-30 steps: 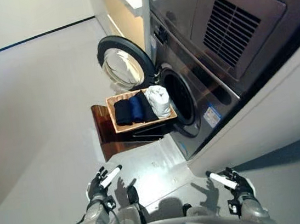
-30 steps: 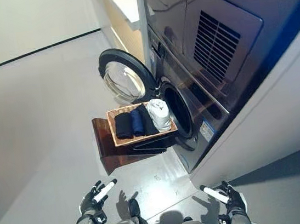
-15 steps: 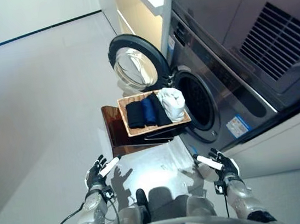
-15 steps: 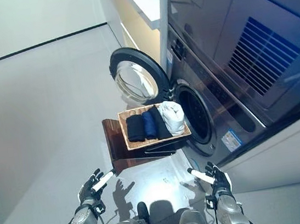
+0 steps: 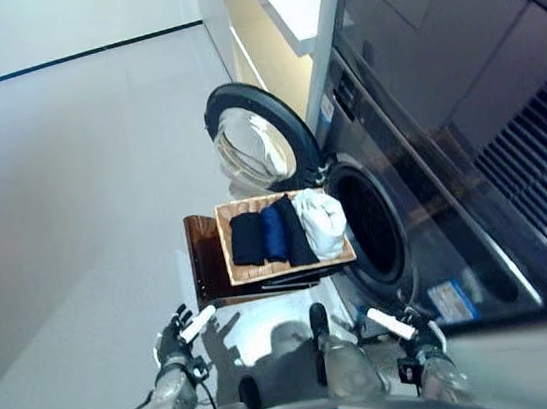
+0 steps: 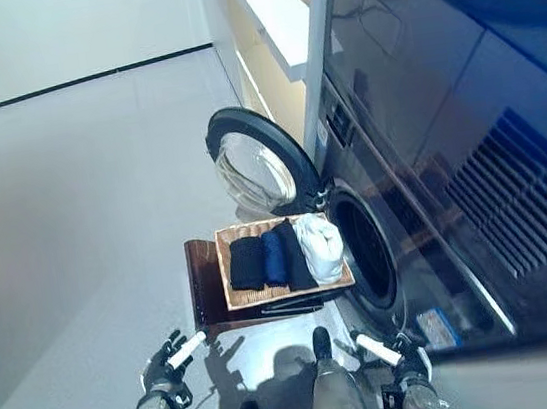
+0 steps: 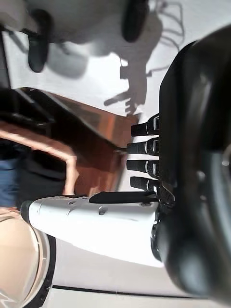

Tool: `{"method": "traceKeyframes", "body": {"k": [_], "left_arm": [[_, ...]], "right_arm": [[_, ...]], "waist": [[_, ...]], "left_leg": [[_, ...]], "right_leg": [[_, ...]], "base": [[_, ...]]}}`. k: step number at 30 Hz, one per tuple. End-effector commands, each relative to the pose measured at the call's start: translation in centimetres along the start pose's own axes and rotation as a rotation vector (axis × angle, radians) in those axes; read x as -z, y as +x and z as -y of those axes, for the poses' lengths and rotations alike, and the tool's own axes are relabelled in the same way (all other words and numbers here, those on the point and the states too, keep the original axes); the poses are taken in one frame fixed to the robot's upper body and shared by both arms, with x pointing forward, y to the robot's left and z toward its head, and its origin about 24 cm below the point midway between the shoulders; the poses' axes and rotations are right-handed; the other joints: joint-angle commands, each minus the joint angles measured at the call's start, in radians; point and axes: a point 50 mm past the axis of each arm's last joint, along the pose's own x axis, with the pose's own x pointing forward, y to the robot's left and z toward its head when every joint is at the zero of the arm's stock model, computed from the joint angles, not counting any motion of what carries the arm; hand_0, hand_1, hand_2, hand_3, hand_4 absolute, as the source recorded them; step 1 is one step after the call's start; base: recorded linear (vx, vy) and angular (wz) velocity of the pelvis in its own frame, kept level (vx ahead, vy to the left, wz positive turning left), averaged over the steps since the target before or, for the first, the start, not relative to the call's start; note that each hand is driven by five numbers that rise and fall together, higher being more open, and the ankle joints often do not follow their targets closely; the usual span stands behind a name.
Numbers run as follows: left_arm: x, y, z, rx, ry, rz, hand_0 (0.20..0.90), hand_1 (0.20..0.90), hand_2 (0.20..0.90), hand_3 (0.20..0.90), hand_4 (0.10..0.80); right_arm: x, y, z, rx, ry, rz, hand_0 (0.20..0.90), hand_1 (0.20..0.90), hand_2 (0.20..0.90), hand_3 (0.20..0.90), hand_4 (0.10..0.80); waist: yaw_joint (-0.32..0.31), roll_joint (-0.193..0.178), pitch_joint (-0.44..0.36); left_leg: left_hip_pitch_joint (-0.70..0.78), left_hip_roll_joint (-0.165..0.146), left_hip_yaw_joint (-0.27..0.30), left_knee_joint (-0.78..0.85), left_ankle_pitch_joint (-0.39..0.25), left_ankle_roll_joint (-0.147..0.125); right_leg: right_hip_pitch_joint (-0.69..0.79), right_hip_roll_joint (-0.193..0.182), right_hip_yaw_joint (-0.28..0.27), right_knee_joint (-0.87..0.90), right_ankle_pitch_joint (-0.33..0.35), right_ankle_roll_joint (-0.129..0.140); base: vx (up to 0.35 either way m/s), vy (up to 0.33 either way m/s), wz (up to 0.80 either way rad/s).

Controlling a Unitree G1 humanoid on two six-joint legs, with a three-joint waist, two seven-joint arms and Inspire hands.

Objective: Pick up the clothes and place them into the washing machine

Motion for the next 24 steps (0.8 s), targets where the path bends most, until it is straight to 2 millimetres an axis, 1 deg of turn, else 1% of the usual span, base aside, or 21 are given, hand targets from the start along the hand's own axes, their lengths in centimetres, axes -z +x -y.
{"method": "traceKeyframes", "body": {"k": [1, 2, 4, 7, 8, 9, 10, 11, 12, 13, 14, 15, 16, 17, 18, 19, 20, 21, 22, 23, 24], "left_arm": [[-5.5, 0.9, 0.6, 0.041, -0.004, 0.206, 0.9, 0.9, 0.9, 0.9, 0.8], [-5.7, 0.9, 0.7, 0.045, 0.002, 0.218, 0.9, 0.9, 0.9, 0.9, 0.8], [-5.7, 1.0, 0.9, 0.051, 0.007, 0.214, 0.9, 0.9, 0.9, 0.9, 0.8], [-6.0, 1.1, 1.1, 0.053, 0.002, 0.219, 0.9, 0.9, 0.9, 0.9, 0.8], [-6.0, 1.1, 1.2, 0.053, 0.001, 0.221, 0.9, 0.9, 0.9, 0.9, 0.8], [-6.1, 1.0, 1.3, 0.066, -0.006, 0.226, 0.9, 0.9, 0.9, 0.9, 0.8], [-6.0, 1.0, 1.4, 0.069, -0.001, 0.221, 0.9, 0.9, 0.9, 0.9, 0.8], [-6.0, 1.0, 1.4, 0.07, -0.001, 0.222, 0.9, 0.9, 0.9, 0.9, 0.8], [-6.0, 1.0, 1.5, 0.071, -0.002, 0.216, 0.9, 0.9, 0.9, 0.9, 0.8], [-6.0, 1.0, 1.6, 0.079, -0.003, 0.216, 0.9, 0.9, 0.9, 0.9, 0.8], [-5.9, 1.0, 1.6, 0.08, 0.001, 0.214, 0.9, 0.9, 0.9, 0.9, 0.8], [-5.9, 1.0, 1.5, 0.072, 0.0, 0.214, 0.9, 0.9, 0.9, 0.9, 0.8], [-6.0, 1.0, 1.4, 0.063, -0.006, 0.215, 0.9, 0.9, 0.9, 0.9, 0.8], [-5.8, 1.0, 1.3, 0.055, -0.008, 0.211, 0.9, 0.9, 0.9, 0.9, 0.8], [-5.8, 1.0, 1.3, 0.055, -0.008, 0.211, 0.9, 0.9, 0.9, 0.9, 0.8], [-5.7, 1.0, 1.0, 0.043, -0.014, 0.21, 0.9, 0.9, 0.9, 0.9, 0.8], [-5.5, 0.9, 0.9, 0.042, -0.021, 0.207, 0.9, 0.9, 0.9, 0.9, 0.8], [-5.3, 0.9, 0.7, 0.038, -0.022, 0.201, 0.9, 0.9, 0.9, 0.9, 0.8], [-5.1, 0.8, 0.5, 0.033, -0.017, 0.196, 0.9, 0.9, 0.9, 0.9, 0.8], [-5.1, 0.8, 0.5, 0.032, -0.017, 0.195, 0.9, 0.9, 0.9, 0.9, 0.8], [-4.7, 0.7, 0.3, 0.032, -0.016, 0.185, 0.9, 0.9, 0.9, 0.9, 0.8]], "right_arm": [[-6.9, 0.8, 1.8, 0.062, 0.004, 0.265, 0.9, 0.9, 0.9, 0.9, 0.8], [-7.1, 0.8, 1.9, 0.062, 0.011, 0.275, 0.9, 0.9, 0.9, 0.9, 0.8], [-7.2, 1.0, 2.2, 0.076, 0.007, 0.274, 0.9, 0.9, 0.9, 0.9, 0.8], [-7.4, 1.1, 2.0, 0.075, 0.008, 0.275, 0.9, 0.9, 0.9, 0.9, 0.8], [-7.4, 1.1, 2.0, 0.073, 0.01, 0.276, 0.9, 0.9, 0.9, 0.9, 0.8], [-7.5, 1.1, 2.2, 0.078, 0.011, 0.28, 0.9, 0.9, 0.9, 0.9, 0.8], [-7.6, 1.1, 2.3, 0.082, 0.011, 0.28, 0.9, 0.9, 0.9, 0.9, 0.8], [-7.6, 1.1, 2.3, 0.082, 0.011, 0.281, 0.9, 0.9, 0.9, 0.9, 0.8], [-7.6, 1.1, 2.4, 0.091, 0.014, 0.282, 0.9, 0.9, 0.9, 0.9, 0.8], [-7.7, 1.2, 2.4, 0.094, 0.016, 0.282, 0.9, 0.9, 0.9, 0.9, 0.8], [-7.8, 1.2, 2.3, 0.096, 0.02, 0.287, 0.9, 0.9, 0.9, 0.9, 0.8], [-8.2, 1.2, 2.1, 0.091, 0.017, 0.296, 0.9, 0.9, 0.9, 0.9, 0.8], [-8.4, 1.3, 1.9, 0.087, 0.012, 0.3, 0.9, 0.9, 0.9, 0.9, 0.8], [-8.4, 1.3, 1.8, 0.082, 0.006, 0.301, 0.9, 0.9, 0.9, 0.9, 0.8], [-8.4, 1.3, 1.8, 0.083, 0.005, 0.301, 0.9, 0.9, 0.9, 0.9, 0.8], [-8.4, 1.3, 1.7, 0.08, -0.004, 0.301, 0.9, 0.9, 0.9, 0.9, 0.8], [-8.5, 1.3, 1.8, 0.081, -0.011, 0.303, 0.9, 0.9, 0.9, 0.9, 0.8], [-8.4, 1.2, 1.8, 0.08, -0.016, 0.3, 0.9, 0.9, 0.9, 0.9, 0.8], [-8.3, 1.2, 1.8, 0.083, -0.02, 0.298, 0.9, 0.9, 0.9, 0.9, 0.8], [-8.3, 1.2, 1.8, 0.083, -0.02, 0.297, 0.9, 0.9, 0.9, 0.9, 0.8], [-8.0, 1.2, 2.1, 0.087, -0.027, 0.29, 0.9, 0.9, 0.9, 0.9, 0.8]], "waist": [[-0.005, -0.037, -0.007], [-0.01, -0.031, -0.01], [-0.013, -0.019, -0.019], [-0.016, -0.003, -0.021], [-0.016, -0.002, -0.022], [-0.009, -0.012, -0.016], [-0.005, -0.016, -0.011], [-0.006, -0.015, -0.011], [-0.002, -0.026, 0.002], [0.004, -0.037, 0.006], [0.023, -0.039, 0.018], [0.032, -0.049, 0.019], [0.043, -0.047, 0.023], [0.052, -0.041, 0.022], [0.056, -0.042, 0.025], [0.071, -0.032, 0.023], [0.083, -0.022, 0.019], [0.093, -0.012, 0.018], [0.103, -0.005, 0.016], [0.105, -0.008, 0.018], [0.112, 0.002, 0.008]], "left_leg": [[0.053, -0.027, -0.036, 0.123, -0.041, -0.05], [0.058, -0.009, -0.048, 0.131, -0.033, -0.062], [0.056, 0.017, -0.058, 0.151, -0.016, -0.079], [0.038, 0.039, -0.064, 0.237, 0.043, -0.1], [0.016, 0.049, -0.056, 0.3, 0.082, -0.108], [-0.047, 0.047, -0.044, 0.452, 0.156, -0.114], [-0.079, 0.04, -0.035, 0.52, 0.18, -0.113], [-0.081, 0.041, -0.036, 0.526, 0.177, -0.113], [-0.139, 0.074, 0.033, 0.585, 0.217, -0.102], [-0.18, 0.082, 0.061, 0.579, 0.216, -0.091], [-0.241, 0.094, 0.084, 0.549, 0.173, -0.08], [-0.294, 0.098, 0.091, 0.496, 0.169, -0.077], [-0.321, 0.115, 0.096, 0.455, 0.167, -0.081], [-0.343, 0.131, 0.103, 0.391, 0.177, -0.089], [-0.334, 0.131, 0.108, 0.389, 0.175, -0.09], [-0.362, 0.145, 0.115, 0.29, 0.21, -0.104], [-0.379, 0.156, 0.11, 0.239, 0.235, -0.115], [-0.377, 0.159, 0.115, 0.19, 0.265, -0.128], [-0.38, 0.16, 0.11, 0.152, 0.292, -0.136], [-0.373, 0.158, 0.113, 0.148, 0.293, -0.136], [-0.37, 0.147, 0.106, 0.125, 0.296, -0.145]], "right_leg": [[-0.054, -0.049, 0.01, 0.066, 0.022, 0.116], [-0.054, -0.042, 0.004, 0.077, 0.003, 0.108], [-0.05, -0.025, -0.003, 0.093, -0.03, 0.091], [-0.03, -0.001, -0.006, 0.109, -0.067, 0.064], [-0.012, 0.008, -0.005, 0.109, -0.081, 0.052], [0.033, 0.018, 0.002, 0.109, -0.112, 0.022], [0.052, 0.021, 0.004, 0.109, -0.123, 0.009], [0.052, 0.022, 0.003, 0.11, -0.123, 0.009], [0.092, 0.018, 0.0, 0.106, -0.139, -0.006], [0.11, 0.01, 0.002, 0.1, -0.144, -0.006], [0.138, 0.007, 0.01, 0.093, -0.156, 0.004], [0.151, -0.007, 0.019, 0.08, -0.156, 0.016], [0.162, -0.007, 0.033, 0.074, -0.163, 0.025], [0.174, -0.004, 0.044, 0.066, -0.172, 0.032], [0.179, -0.005, 0.049, 0.066, -0.175, 0.032], [0.202, -0.002, 0.059, 0.054, -0.188, 0.044], [0.221, -0.001, 0.069, 0.047, -0.197, 0.051], [0.243, 0.004, 0.084, 0.043, -0.21, 0.054], [0.264, 0.005, 0.097, 0.038, -0.221, 0.058], [0.268, 0.002, 0.098, 0.038, -0.223, 0.059], [0.297, -0.005, 0.115, 0.03, -0.237, 0.064]], "base": [[0.267, -0.173, 0.17], [0.191, -0.148, 0.34], [0.182, -0.151, 0.47], [0.18, -0.126, 0.35], [0.238, -0.194, 0.25], [0.244, -0.216, 0.24], [0.177, -0.161, 0.26], [0.159, -0.146, 0.22], [0.165, -0.122, 0.16], [0.241, -0.118, 0.07], [0.205, -0.016, 0.13], [0.212, 0.054, 0.14], [0.224, 0.094, 0.16], [0.162, 0.084, -0.06], [0.221, 0.11, -0.31], [0.236, 0.119, -0.45], [0.33, 0.165, -0.5], [0.307, 0.154, -0.64], [0.212, 0.101, -0.75], [0.269, 0.148, -0.74], [0.229, 0.158, -0.72]]}}
